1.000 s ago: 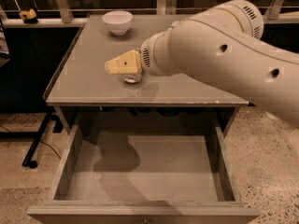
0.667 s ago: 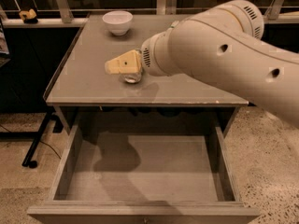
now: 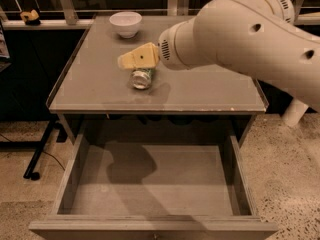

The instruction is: Place green can into top drawer

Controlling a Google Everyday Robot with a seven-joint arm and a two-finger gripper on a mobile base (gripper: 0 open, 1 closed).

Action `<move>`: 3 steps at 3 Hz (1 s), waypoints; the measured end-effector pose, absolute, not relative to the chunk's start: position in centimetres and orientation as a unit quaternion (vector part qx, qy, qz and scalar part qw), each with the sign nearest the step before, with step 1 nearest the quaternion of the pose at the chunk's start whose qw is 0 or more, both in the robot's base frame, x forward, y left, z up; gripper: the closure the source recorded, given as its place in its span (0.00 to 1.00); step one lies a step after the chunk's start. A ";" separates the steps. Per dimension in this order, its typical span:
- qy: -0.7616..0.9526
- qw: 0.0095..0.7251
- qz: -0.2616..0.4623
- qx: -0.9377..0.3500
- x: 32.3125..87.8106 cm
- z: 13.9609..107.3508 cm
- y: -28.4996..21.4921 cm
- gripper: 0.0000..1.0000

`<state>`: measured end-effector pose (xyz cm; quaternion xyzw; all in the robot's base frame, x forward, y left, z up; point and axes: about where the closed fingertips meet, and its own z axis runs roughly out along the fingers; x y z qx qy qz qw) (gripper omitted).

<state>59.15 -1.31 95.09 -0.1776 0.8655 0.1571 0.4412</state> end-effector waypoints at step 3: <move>0.871 0.426 0.160 -0.186 61.4 94.3 -1.7 0.00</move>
Offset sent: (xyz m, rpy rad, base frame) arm 0.0144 -0.0123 0.0012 -0.0254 0.0088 0.0306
